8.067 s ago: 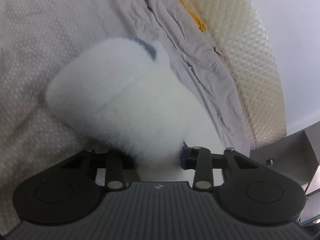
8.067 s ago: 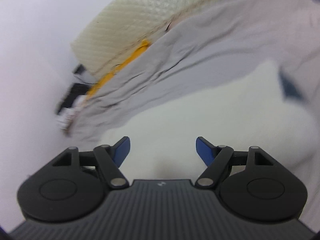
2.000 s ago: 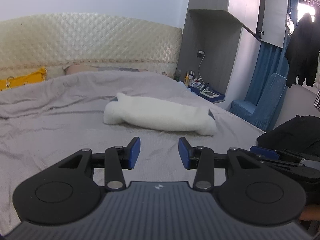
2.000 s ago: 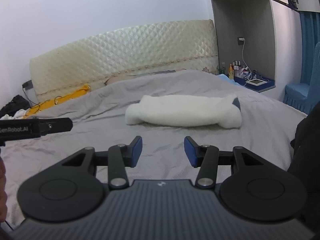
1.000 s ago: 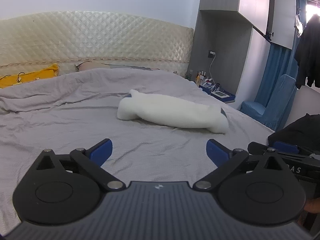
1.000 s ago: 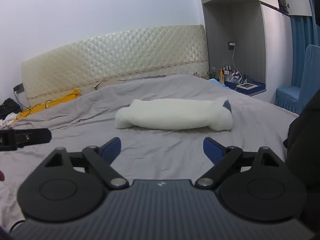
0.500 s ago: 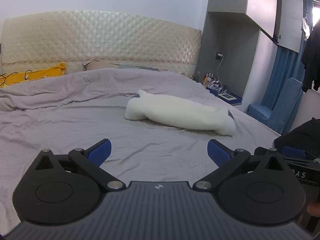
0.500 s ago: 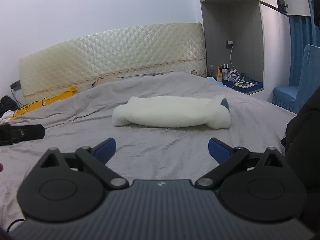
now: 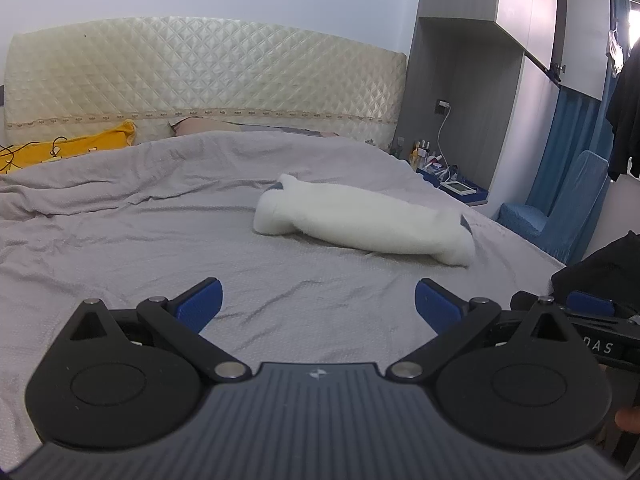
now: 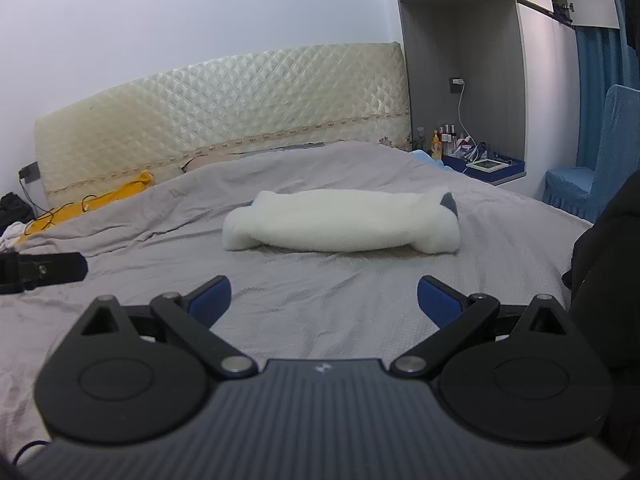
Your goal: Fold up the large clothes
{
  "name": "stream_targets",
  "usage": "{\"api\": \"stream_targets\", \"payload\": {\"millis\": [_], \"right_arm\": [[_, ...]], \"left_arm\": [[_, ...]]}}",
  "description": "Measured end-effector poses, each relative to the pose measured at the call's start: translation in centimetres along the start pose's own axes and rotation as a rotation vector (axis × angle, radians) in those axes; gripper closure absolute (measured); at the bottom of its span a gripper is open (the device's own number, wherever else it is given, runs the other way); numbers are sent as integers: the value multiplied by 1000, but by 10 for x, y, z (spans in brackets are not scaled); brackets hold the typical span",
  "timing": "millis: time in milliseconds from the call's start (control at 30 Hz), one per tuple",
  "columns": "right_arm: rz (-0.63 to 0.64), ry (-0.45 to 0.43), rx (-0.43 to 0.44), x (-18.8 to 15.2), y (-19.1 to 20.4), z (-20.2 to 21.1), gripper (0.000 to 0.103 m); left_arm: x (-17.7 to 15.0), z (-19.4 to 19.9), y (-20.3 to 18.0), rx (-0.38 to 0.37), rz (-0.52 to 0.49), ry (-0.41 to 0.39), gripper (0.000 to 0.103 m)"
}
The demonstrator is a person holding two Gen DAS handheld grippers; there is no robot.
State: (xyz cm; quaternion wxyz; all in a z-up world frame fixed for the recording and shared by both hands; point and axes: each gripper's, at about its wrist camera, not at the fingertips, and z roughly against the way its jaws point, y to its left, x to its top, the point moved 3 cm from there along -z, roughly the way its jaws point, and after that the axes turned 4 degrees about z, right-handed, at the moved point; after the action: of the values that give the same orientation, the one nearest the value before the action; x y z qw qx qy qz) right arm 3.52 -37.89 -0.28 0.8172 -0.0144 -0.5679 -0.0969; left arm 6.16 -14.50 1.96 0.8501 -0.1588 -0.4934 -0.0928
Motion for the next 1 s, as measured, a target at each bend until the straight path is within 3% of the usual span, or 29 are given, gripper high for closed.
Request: {"api": "stream_targets", "payload": {"millis": [1000], "right_arm": [[4,-11,-15,-3,4,3,0]], "left_arm": [[-2,-1,9,-14,13,9,0]]}}
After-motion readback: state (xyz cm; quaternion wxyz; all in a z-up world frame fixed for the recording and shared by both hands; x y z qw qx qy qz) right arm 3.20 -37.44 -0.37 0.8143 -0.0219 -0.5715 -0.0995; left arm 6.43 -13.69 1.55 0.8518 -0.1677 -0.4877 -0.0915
